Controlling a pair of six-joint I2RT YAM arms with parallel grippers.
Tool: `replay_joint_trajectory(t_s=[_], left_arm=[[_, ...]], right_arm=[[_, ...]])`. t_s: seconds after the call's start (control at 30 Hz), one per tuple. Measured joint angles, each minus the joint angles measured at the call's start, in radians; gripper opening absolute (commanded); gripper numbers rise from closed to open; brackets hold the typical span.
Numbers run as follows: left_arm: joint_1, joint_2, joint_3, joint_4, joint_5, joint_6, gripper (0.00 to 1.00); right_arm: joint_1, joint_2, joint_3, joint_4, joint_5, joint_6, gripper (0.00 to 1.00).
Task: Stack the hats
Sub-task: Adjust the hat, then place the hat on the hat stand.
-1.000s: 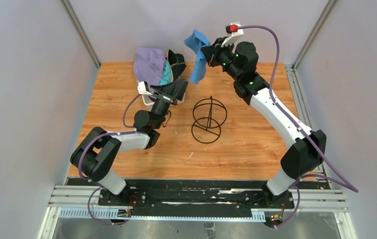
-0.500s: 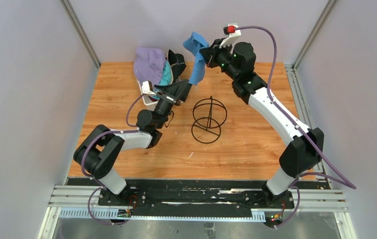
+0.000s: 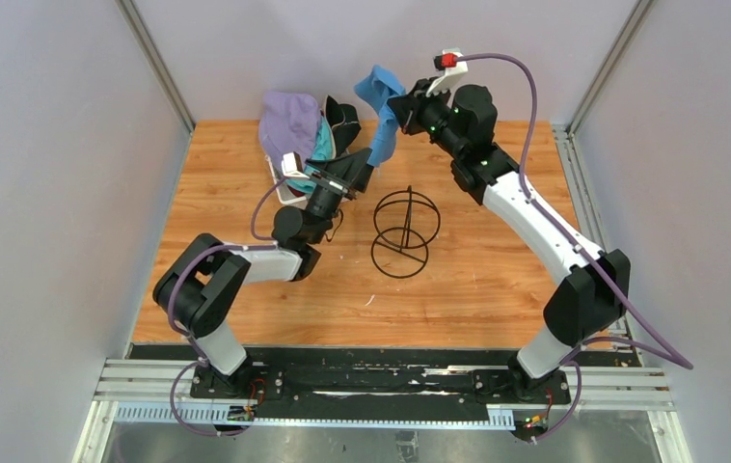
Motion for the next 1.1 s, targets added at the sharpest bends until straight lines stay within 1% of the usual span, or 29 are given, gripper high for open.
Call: replay_joint_trajectory(t_s=[0.27,0.57,0.9,0.97,1.07,1.1], left_arm=[[0.0,0.056,0.082,0.001,-0.008,0.009,0.84],[0.0,0.085,0.105,0.001,-0.016,0.013,0.84],[0.005,0.125,0.166,0.001,-0.011,0.012,0.84],[0.009,0.127,0.171,0.001,-0.007,0.012,0.79],[0.021,0.129,0.18,0.0,0.005,0.01,0.57],[0.026,0.129,0.184,0.0,0.009,0.011,0.43]], right_arm=[[0.0,-0.071,-0.079,0.007,-0.018,0.001,0.0],[0.0,-0.164,-0.151,0.023,-0.051,0.0,0.01],[0.0,-0.225,-0.189,0.027,-0.086,-0.023,0.01],[0.0,-0.241,-0.195,0.026,-0.091,-0.032,0.01],[0.0,-0.256,-0.195,0.019,-0.096,-0.051,0.01],[0.0,-0.261,-0.195,0.016,-0.096,-0.058,0.01]])
